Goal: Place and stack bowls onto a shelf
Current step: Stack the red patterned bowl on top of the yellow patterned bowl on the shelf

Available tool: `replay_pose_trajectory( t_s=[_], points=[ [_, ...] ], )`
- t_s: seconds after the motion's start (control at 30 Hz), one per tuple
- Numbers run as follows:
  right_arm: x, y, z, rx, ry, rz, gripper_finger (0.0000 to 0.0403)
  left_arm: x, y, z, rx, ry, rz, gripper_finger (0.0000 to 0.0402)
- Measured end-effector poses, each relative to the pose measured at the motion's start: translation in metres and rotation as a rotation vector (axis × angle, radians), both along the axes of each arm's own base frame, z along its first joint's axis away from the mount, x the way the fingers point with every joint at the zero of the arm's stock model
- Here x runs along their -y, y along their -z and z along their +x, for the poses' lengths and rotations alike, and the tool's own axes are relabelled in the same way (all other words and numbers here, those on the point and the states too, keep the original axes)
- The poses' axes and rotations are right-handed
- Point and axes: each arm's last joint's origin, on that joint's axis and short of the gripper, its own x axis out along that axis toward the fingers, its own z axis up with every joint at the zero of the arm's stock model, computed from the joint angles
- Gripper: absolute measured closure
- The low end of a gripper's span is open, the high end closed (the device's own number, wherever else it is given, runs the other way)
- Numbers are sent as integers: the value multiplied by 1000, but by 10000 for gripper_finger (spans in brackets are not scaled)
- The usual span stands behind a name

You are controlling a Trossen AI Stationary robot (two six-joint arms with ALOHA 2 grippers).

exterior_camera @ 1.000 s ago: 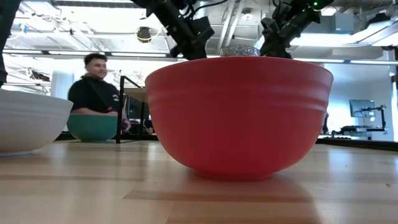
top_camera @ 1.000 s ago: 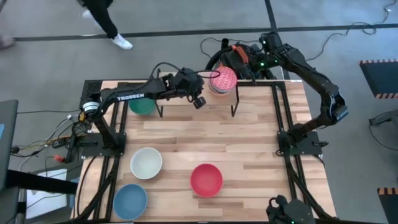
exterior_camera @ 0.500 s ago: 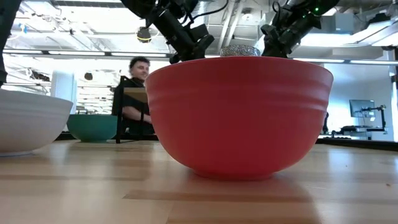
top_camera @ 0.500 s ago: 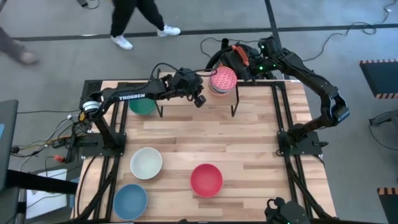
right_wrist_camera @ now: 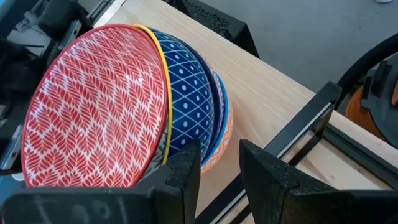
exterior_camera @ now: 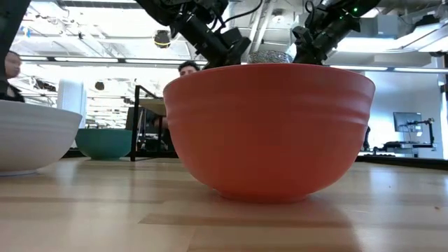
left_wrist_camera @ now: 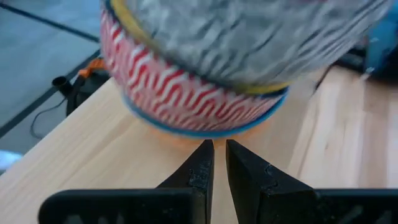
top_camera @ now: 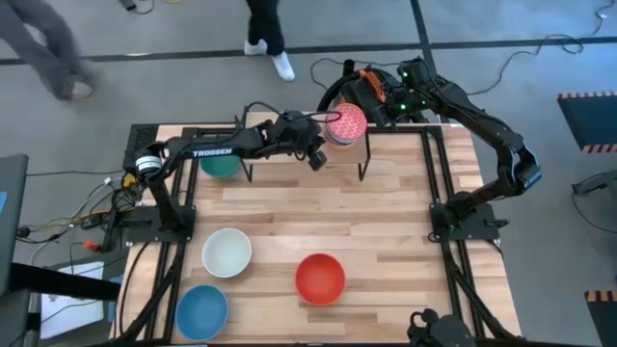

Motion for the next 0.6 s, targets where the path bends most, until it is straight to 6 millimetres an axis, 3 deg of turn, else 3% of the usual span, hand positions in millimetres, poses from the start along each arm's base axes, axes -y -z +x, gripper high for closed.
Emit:
replay_pose_trajectory(
  t_s=[0.33, 0.6],
  points=[
    [-1, -5, -7, 4, 42, -12, 266, 14, 1, 1, -35, 5, -19, 373],
    [-34, -40, -26, 79, 21, -113, 266, 17, -15, -10, -29, -7, 5, 373]
  ],
)
